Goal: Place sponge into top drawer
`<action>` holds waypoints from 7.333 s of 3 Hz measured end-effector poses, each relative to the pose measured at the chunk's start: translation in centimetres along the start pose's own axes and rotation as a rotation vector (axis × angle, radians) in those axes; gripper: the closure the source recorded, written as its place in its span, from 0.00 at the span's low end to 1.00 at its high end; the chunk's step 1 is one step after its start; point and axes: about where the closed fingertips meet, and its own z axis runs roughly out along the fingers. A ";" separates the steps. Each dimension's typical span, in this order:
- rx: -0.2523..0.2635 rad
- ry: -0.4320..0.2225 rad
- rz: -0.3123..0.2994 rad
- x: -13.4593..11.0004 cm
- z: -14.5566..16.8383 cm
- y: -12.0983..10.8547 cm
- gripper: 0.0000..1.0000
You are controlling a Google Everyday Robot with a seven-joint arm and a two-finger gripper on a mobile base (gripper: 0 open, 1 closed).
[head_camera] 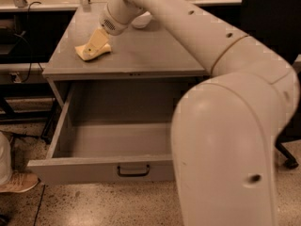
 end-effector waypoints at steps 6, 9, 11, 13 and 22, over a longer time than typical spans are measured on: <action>-0.065 -0.041 0.119 0.1 2.2 -2.9 0.99; -0.174 -0.116 0.097 3.8 -5.5 1.5 1.00; -0.133 -0.101 0.196 8.4 -12.3 8.2 1.00; -0.160 0.167 0.354 18.9 -5.6 16.1 1.00; 0.007 0.028 0.452 24.4 6.8 11.7 0.00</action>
Offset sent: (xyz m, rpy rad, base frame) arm 0.0551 0.0590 -0.0640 -0.1339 0.1047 -0.0480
